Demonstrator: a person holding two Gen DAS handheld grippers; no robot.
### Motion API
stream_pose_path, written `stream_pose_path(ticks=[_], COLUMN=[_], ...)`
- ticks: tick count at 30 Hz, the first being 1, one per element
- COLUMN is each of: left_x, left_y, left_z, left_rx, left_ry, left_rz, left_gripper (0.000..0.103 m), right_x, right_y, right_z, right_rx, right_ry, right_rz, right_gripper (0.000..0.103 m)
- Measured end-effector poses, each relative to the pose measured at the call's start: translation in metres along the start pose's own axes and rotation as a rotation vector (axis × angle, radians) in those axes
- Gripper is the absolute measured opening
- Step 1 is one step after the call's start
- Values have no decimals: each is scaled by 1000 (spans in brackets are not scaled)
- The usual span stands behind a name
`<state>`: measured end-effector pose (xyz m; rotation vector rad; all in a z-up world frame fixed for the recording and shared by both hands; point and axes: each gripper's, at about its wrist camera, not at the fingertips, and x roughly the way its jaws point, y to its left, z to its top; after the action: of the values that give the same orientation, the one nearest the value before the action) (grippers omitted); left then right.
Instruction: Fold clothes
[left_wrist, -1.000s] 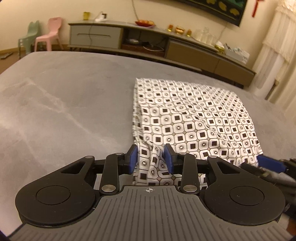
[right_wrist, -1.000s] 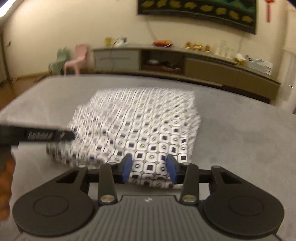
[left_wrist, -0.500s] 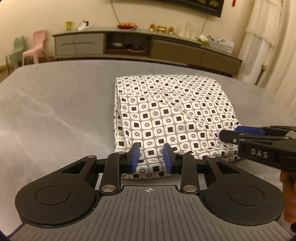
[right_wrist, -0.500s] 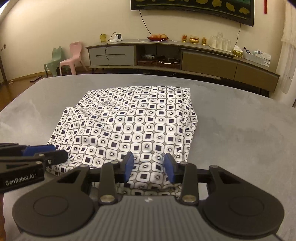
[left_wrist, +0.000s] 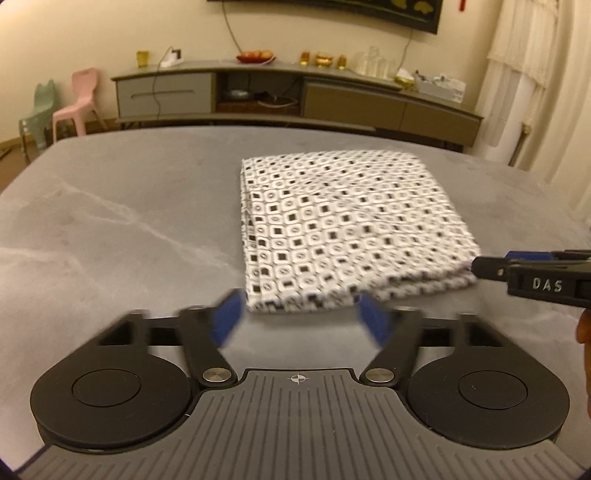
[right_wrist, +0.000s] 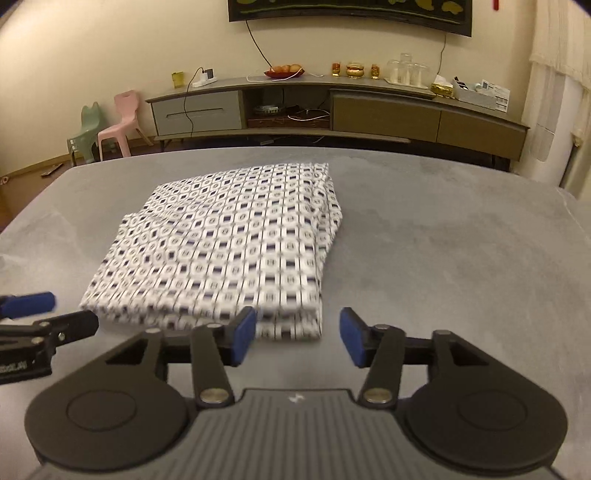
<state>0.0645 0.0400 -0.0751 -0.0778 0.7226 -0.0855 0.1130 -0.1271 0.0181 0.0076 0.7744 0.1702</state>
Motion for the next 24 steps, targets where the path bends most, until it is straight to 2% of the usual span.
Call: stream_pose_path(ticks=[3, 6, 9, 16, 24], left_x=[-22, -37, -45, -60, -66], left_y=[-9, -20, -33, -56, -52], left_z=[-6, -10, -12, -18, -18], left_rx=[14, 23, 36, 77, 28], left_ry=[-12, -17, -6, -28, -16], left_rz=[-6, -23, -24, -13, -30], left_gripper=[85, 92, 93, 93, 93], right_x=[-14, -25, -34, -51, -51], right_y=[-2, -5, -6, -2, 7], right_z=[-18, -34, -45, -41, -40], right_rx=[23, 49, 68, 61, 21], right_ry=[7, 19, 25, 4, 18], right_rz=[19, 30, 32, 26, 22], right_gripper=[57, 60, 63, 71, 73])
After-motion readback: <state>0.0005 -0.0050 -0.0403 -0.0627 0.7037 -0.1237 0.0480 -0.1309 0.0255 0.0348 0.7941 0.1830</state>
